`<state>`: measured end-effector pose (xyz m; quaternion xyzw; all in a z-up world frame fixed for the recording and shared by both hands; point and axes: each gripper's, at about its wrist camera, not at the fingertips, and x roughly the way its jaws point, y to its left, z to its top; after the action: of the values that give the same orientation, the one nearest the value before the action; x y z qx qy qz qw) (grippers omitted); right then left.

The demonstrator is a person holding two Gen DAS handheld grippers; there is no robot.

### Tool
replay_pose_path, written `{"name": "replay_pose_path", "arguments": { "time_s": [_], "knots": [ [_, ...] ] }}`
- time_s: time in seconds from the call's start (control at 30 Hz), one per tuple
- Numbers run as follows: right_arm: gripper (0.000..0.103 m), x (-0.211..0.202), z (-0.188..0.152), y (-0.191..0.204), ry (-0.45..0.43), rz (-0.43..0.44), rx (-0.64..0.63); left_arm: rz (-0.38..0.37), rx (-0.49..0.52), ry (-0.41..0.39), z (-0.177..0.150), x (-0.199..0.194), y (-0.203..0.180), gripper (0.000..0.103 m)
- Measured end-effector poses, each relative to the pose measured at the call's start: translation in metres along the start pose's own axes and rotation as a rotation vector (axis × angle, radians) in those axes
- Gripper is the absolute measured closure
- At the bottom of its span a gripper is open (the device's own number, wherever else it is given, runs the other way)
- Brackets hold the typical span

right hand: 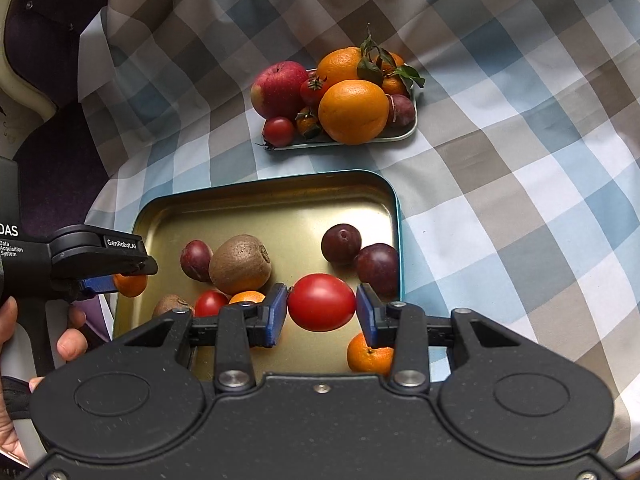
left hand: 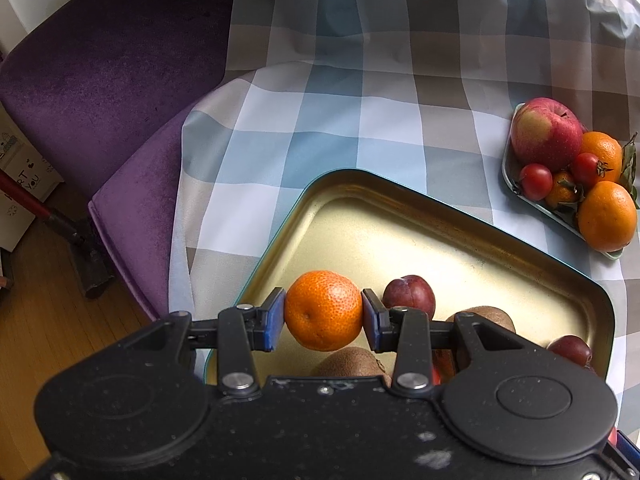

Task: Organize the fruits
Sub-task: 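Open the left gripper to drop the mandarin in the tray while the right releases the tomato, then withdraw both open grippers up from the tray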

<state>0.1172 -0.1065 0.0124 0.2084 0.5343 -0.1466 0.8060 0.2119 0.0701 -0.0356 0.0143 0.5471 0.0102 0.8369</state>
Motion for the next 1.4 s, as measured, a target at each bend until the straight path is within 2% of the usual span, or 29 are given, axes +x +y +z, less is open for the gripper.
{"name": "replay_pose_path", "arguments": {
  "time_s": [0.2, 0.3, 0.67, 0.83, 1.2, 1.4],
  "knots": [
    [0.056, 0.011, -0.005, 0.008, 0.026, -0.023, -0.024, -0.013, -0.032, 0.014, 0.004, 0.003, 0.007, 0.062],
    [0.056, 0.012, -0.006, 0.008, 0.032, -0.019, -0.024, -0.009, -0.024, 0.006, 0.003, 0.002, 0.006, 0.056],
    [0.055, 0.012, -0.004, 0.007, 0.030, -0.018, -0.017, 0.009, 0.021, 0.010, -0.004, 0.000, -0.001, 0.049],
    [0.055, 0.006, -0.004, 0.011, 0.003, -0.024, -0.040, 0.014, 0.046, 0.012, -0.011, -0.004, -0.002, 0.048],
    [0.055, 0.003, -0.004, 0.013, 0.020, -0.037, -0.034, 0.040, 0.144, -0.025, -0.039, -0.017, -0.020, 0.046],
    [0.055, -0.002, -0.010, 0.015, 0.011, -0.059, -0.050, 0.020, 0.149, -0.018, -0.049, -0.021, -0.021, 0.045]
  ]
}}
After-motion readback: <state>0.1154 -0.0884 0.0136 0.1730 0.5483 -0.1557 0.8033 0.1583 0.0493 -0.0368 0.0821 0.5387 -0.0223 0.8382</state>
